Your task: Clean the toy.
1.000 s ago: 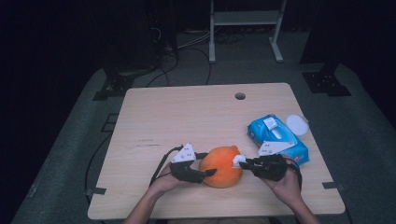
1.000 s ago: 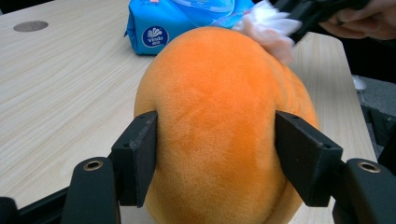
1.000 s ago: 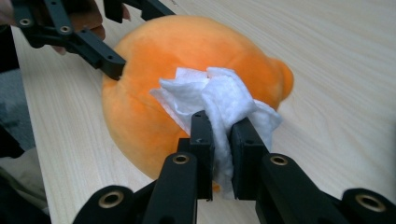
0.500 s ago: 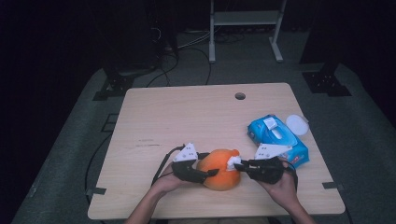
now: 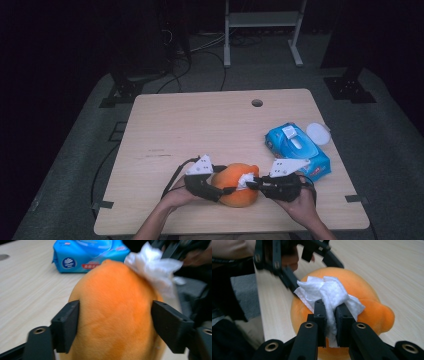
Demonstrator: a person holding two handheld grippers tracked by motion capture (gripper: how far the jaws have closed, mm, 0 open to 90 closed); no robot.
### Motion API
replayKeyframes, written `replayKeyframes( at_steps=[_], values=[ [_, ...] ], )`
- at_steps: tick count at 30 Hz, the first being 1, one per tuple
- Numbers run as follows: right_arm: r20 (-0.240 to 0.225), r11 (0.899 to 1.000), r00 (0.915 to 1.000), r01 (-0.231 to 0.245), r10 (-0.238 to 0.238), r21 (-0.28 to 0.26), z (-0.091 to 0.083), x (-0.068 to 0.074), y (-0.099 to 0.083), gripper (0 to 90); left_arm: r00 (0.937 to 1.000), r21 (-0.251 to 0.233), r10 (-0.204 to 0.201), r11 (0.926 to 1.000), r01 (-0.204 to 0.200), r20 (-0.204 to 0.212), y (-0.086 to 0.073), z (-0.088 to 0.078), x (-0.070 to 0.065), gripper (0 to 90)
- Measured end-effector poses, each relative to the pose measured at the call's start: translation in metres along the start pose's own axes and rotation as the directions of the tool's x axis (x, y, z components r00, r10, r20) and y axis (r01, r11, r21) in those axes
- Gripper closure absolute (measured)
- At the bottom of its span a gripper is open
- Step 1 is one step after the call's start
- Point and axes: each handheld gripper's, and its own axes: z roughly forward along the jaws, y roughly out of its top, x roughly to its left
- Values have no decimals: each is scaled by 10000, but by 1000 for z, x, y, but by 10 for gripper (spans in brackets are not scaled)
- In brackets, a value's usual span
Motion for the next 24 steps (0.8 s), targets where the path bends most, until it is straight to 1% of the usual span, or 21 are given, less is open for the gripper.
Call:
replayKeyframes(
  at_steps=[1, 2, 3, 5, 6, 7, 8, 10, 11, 12, 13, 14, 15, 16, 17, 18, 19, 20, 22, 23, 24],
  values=[
    [-192, 9998, 9996, 192, -190, 95, 0, 1, 0, 804, 9999, -36, -46, 10000, 46, 115, 1, -1, 1, 199],
    [-320, 9994, 9990, 304, -299, 151, 0, 2, 0, 804, 9999, 81, 108, 9999, -108, 50, 2, 0, 0, 183],
    [-398, 9992, 9986, 361, -354, 166, 0, 4, 0, 803, 9991, 272, 386, 9989, -382, -165, 2, 3, -1, 166],
    [-522, 9989, 9977, 447, -439, 146, 2, 4, 1, 803, 9962, 531, 797, 9955, -778, -347, -1, 10, -3, 154],
    [-483, 9988, 9979, 447, -438, 182, 3, 3, 1, 804, 9940, 568, 964, 9940, -935, -525, -2, 11, -4, 173],
    [-341, 9987, 9984, 456, -449, 215, 2, 1, 2, 804, 9930, 485, 957, 9945, -925, -686, -3, 12, -4, 268],
    [-211, 9990, 9990, 397, -392, 220, 1, -1, 1, 804, 9932, 363, 812, 9963, -784, -829, -2, 12, -4, 320],
    [174, 10000, 9998, 30, -31, 56, -2, -7, 1, 805, 9896, -8, 800, 9967, -807, -1196, -1, 13, -5, 397],
    [415, 10000, 9991, -28, 27, 24, -3, -9, 2, 806, 9877, -237, 736, 9967, -775, -1382, 1, 14, -6, 413],
    [688, 10000, 9976, -30, 32, -21, -4, -10, 3, 806, 9828, -458, 797, 9950, -885, -1666, 3, 14, -7, 425],
    [919, 9999, 9958, -21, 31, -107, -5, -11, 4, 806, 9701, -617, 1058, 9906, -1219, -2185, 6, 15, -9, 431],
    [1170, 9997, 9931, -57, 87, -258, -6, -13, 6, 806, 9630, -718, 1156, 9880, -1368, -2433, 7, 15, -11, 430],
    [1225, 9995, 9924, -101, 138, -307, -6, -14, 6, 806, 9550, -689, 1341, 9851, -1574, -2645, 7, 16, -12, 429],
    [1277, 9994, 9916, -148, 186, -308, -5, -15, 6, 806, 9537, -538, 1424, 9853, -1620, -2649, 6, 16, -13, 421],
    [1291, 9996, 9915, -128, 158, -236, -4, -16, 6, 806, 9587, -343, 1386, 9878, -1516, -2483, 4, 17, -12, 403],
    [1249, 9999, 9921, -90, 98, -69, -1, -17, 4, 806, 9670, -271, 1273, 9903, -1366, -2205, 2, 17, -11, 381],
    [1126, 9999, 9936, -56, 45, 95, 2, -16, 1, 805, 9800, -276, 1051, 9934, -1112, -1688, 2, 14, -10, 347],
    [891, 9997, 9960, 61, -83, 240, 4, -16, 0, 804, 9862, -275, 968, 9945, -1013, -1343, 3, 9, -8, 285],
    [627, 9993, 9977, 236, -255, 305, 3, -13, 0, 804, 9916, -584, 662, 9956, -731, -1113, 5, 0, -4, 237],
    [409, 9990, 9985, 342, -354, 293, 3, -12, 0, 803, 9916, -584, 662, 9956, -731, -1113, 5, 0, -4, 212],
    [149, 9985, 9987, 483, -487, 260, 5, -11, 0, 803, 9912, -831, 512, 9946, -616, -1221, 5, -4, 0, 187]
  ],
)
